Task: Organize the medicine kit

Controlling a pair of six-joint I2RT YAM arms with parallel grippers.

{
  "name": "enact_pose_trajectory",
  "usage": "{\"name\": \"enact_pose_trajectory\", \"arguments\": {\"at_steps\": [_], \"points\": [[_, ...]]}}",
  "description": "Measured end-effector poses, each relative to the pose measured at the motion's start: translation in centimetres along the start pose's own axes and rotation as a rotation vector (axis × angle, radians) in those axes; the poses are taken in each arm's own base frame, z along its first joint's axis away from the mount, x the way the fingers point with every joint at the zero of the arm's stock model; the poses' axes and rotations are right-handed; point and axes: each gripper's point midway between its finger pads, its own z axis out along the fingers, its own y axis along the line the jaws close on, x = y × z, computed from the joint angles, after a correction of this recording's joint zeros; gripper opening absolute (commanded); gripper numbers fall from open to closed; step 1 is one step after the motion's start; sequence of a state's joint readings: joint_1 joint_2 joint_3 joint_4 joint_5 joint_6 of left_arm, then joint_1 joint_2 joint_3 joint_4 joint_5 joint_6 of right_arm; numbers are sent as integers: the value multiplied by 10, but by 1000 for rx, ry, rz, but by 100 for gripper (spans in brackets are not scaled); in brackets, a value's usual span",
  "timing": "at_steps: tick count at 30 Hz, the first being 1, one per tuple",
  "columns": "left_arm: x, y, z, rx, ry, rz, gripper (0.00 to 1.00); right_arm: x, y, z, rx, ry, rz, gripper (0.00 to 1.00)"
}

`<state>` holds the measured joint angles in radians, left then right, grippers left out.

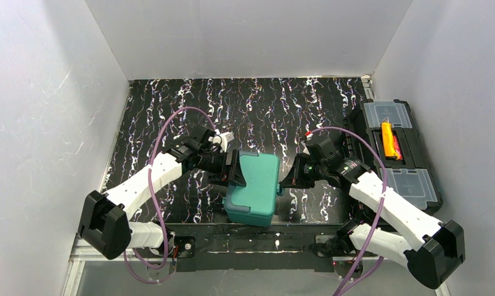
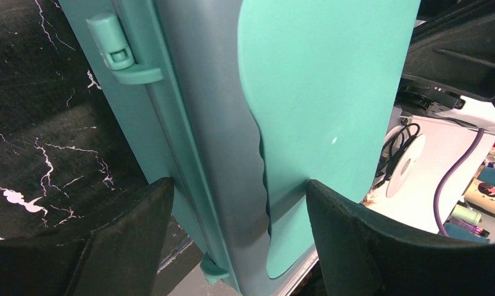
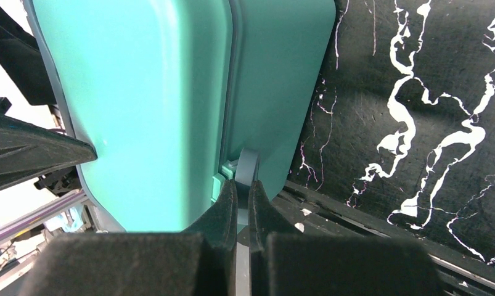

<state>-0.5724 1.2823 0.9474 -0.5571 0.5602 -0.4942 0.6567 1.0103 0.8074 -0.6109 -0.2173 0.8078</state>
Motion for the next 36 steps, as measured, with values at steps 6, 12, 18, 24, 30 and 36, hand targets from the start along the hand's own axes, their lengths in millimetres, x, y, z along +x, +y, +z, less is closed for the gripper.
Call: {"name": "enact_pose_trajectory", "arguments": {"at_steps": [6, 12, 18, 24, 30, 36], "points": [[0, 0, 2, -2, 5, 0, 76, 3, -6, 0, 8, -9, -1, 1], [-1, -1, 2, -3, 8, 1, 76, 2, -7, -4, 12, -27, -4, 1], [-1, -1, 3, -3, 10, 1, 76, 2, -8, -10, 12, -44, -10, 1], [-1, -1, 4, -3, 12, 2, 76, 1, -5, -12, 10, -43, -8, 1], [-1, -1, 4, -4, 12, 3, 75, 2, -4, -11, 6, -32, 3, 1], [-2, -1, 4, -6, 10, 3, 76, 1, -2, -7, 3, -17, 22, 4]]}}
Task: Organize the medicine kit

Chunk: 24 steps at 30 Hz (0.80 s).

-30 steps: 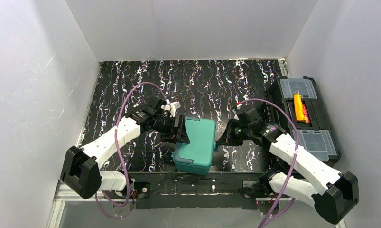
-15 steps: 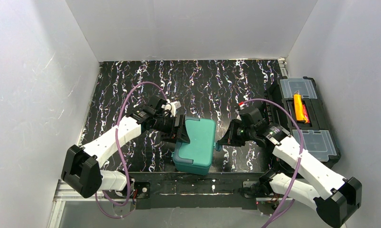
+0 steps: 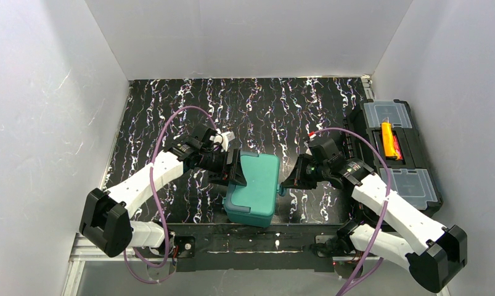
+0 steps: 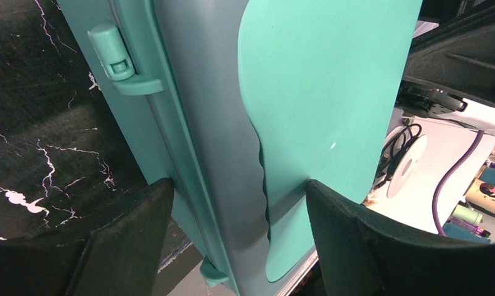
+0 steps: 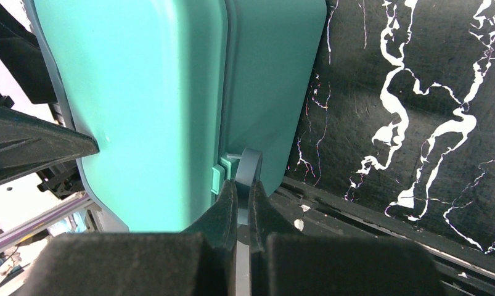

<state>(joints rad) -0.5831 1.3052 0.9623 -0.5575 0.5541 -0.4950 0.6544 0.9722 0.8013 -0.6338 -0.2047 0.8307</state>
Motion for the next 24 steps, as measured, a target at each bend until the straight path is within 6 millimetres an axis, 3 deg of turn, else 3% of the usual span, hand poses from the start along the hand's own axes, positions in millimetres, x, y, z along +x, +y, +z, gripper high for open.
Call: {"name": "enact_pose_trajectory", "arguments": {"at_steps": [17, 24], "points": [[0, 0, 0, -1, -1, 0, 76, 0, 1, 0, -1, 0, 7, 8], [0, 0, 0, -3, -2, -3, 76, -1, 4, -3, -13, -6, 10, 18]]}}
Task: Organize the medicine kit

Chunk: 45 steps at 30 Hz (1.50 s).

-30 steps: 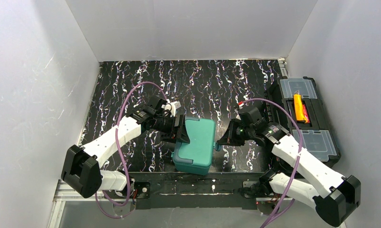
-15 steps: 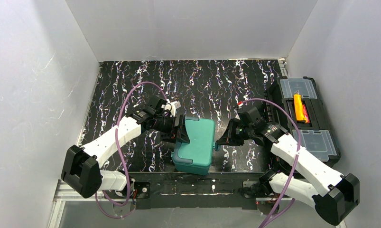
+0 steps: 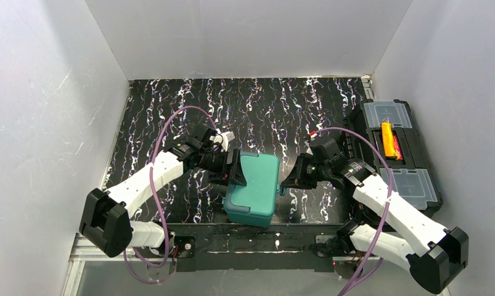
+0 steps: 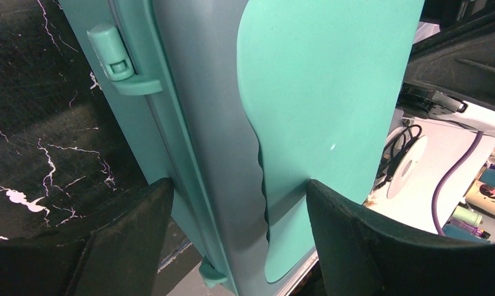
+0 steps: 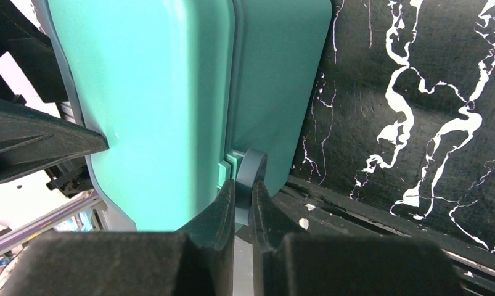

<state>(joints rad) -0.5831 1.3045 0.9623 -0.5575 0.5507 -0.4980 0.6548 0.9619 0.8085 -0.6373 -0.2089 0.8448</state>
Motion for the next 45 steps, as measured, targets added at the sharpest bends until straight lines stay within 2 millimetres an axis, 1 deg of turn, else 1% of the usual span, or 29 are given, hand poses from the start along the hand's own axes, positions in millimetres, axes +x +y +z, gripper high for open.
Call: {"name": "enact_pose_trajectory", "arguments": {"at_steps": [5, 9, 11, 15, 19, 22, 32, 40, 45], "points": [[0, 0, 0, 0, 0, 1, 76, 0, 6, -1, -23, 2, 5, 25], [0, -1, 1, 1, -1, 5, 75, 1, 37, -6, -153, 21, -12, 27], [0, -1, 1, 0, -1, 5, 76, 0, 49, -8, -201, 19, -25, 27], [0, -1, 1, 0, -1, 5, 76, -2, 56, -10, -234, 17, -28, 28], [0, -1, 1, 0, -1, 5, 75, -2, 57, -11, -234, 12, -29, 29], [0, -1, 1, 0, -1, 5, 76, -4, 55, -13, -223, 1, -32, 32], [0, -1, 1, -1, -1, 6, 76, -6, 38, -24, -151, -62, -35, 33], [0, 0, 1, -1, 1, 5, 76, 2, 24, -15, -115, -39, -10, 33], [0, -1, 1, -1, 1, 5, 75, 3, 22, -12, -110, -34, 3, 32]]}}
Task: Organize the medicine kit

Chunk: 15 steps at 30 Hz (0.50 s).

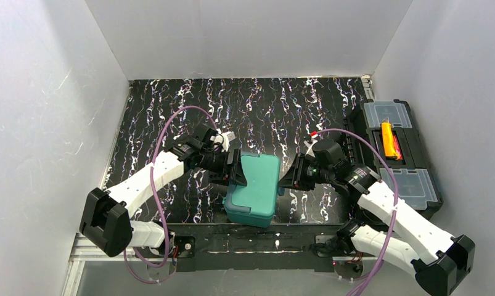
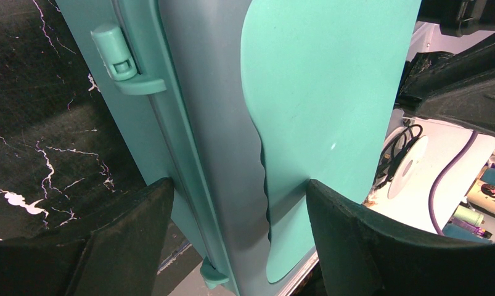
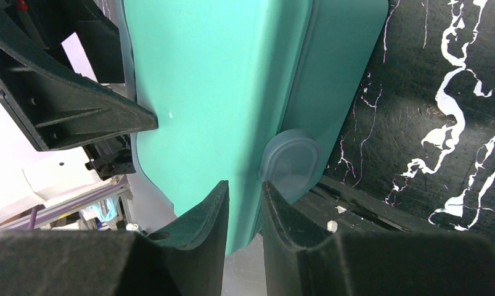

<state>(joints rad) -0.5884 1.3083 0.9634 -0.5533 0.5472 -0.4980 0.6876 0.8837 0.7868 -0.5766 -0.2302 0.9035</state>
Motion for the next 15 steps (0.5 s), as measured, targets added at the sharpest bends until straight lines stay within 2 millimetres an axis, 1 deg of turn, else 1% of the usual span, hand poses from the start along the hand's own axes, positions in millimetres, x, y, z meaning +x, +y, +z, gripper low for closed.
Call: {"name": "enact_pose_trajectory", "arguments": {"at_steps": [6, 15], "points": [[0, 0, 0, 0, 0, 0, 76, -1, -2, 3, 11, 3, 12, 31], [0, 0, 0, 0, 0, 0, 75, -1, -11, 9, 42, -7, 19, 29]]}}
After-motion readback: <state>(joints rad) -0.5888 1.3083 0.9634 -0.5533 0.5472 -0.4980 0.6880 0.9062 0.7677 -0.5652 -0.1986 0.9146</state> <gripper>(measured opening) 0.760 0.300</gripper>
